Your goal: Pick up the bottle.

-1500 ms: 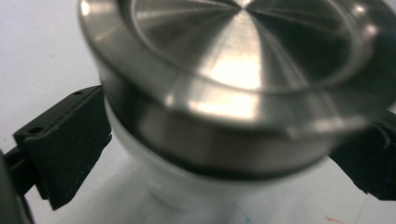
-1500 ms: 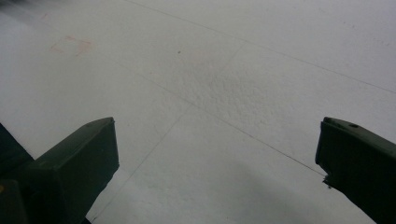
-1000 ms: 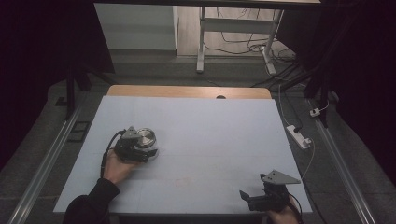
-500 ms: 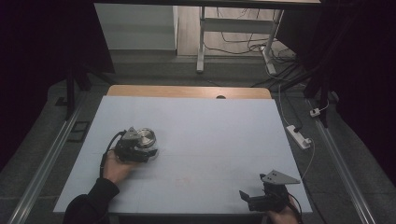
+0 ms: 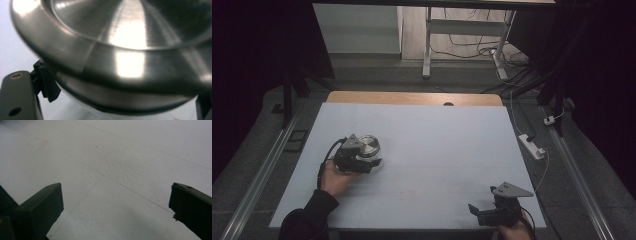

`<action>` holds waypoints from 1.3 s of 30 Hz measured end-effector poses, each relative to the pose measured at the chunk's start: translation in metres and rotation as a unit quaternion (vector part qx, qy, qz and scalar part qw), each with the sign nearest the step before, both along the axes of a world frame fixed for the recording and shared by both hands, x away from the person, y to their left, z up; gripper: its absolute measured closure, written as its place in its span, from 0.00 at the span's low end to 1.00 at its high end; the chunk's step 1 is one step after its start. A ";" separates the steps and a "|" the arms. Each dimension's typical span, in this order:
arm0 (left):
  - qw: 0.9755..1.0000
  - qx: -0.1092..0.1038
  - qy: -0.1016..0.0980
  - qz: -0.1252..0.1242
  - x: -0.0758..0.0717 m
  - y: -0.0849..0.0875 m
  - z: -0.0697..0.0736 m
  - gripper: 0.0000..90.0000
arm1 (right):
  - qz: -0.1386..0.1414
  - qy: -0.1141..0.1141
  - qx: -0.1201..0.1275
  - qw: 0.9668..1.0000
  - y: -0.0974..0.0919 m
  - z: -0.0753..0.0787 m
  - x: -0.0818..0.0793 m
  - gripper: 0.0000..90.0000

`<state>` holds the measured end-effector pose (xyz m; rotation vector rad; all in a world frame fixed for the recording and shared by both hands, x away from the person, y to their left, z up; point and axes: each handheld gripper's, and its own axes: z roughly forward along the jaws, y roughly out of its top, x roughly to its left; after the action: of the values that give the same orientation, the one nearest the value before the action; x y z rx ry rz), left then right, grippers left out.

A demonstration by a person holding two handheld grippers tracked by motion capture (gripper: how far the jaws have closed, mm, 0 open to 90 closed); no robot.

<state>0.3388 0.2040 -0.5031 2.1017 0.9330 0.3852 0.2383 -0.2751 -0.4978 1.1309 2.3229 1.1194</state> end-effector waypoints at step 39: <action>0.993 0.003 -0.026 -0.117 -0.029 -0.074 0.046 0.17 | -0.002 -0.002 0.002 1.000 -0.001 0.000 0.000 0.00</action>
<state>0.3094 0.1303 -0.4569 2.1671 0.6470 0.3202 0.2378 -0.2761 -0.4976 1.1318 2.3157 1.1247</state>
